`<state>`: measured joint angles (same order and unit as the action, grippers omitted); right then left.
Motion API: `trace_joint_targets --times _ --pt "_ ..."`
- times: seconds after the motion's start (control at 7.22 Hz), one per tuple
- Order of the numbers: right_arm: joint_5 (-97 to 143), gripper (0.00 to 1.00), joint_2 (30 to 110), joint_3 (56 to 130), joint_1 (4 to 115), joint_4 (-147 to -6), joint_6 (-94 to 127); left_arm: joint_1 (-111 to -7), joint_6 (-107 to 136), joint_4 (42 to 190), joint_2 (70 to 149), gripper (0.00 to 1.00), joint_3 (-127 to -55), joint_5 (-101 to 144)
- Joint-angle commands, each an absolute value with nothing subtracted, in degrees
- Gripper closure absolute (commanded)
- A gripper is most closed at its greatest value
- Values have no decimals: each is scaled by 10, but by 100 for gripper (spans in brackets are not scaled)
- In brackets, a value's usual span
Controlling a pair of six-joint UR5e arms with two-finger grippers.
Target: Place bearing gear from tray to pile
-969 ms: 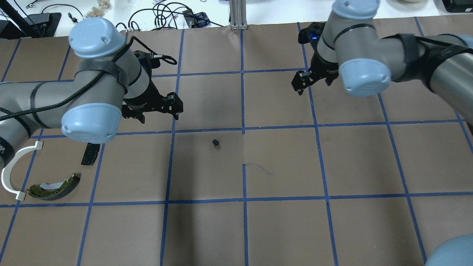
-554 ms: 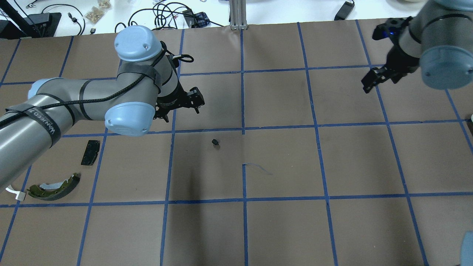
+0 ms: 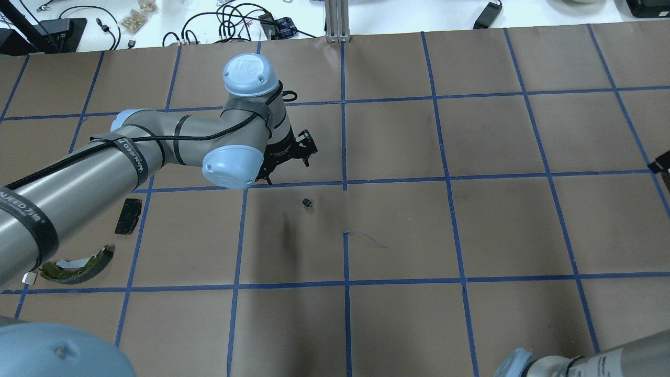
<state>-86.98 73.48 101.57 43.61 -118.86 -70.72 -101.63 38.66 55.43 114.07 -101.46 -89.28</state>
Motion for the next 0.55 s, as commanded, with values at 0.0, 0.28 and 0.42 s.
trace_joint_targets --times 0.0,0.28,0.42 --pt "-867 0 690 1013 344 -1224 -792 -1026 408 552 1164 0 -1017 -874" --pt "-856 0 655 1011 325 -1265 -843 -1053 412 553 1165 5 -1020 -874" --pt "-856 0 644 1010 323 -1299 -845 -1054 413 555 1167 6 -1025 -874"
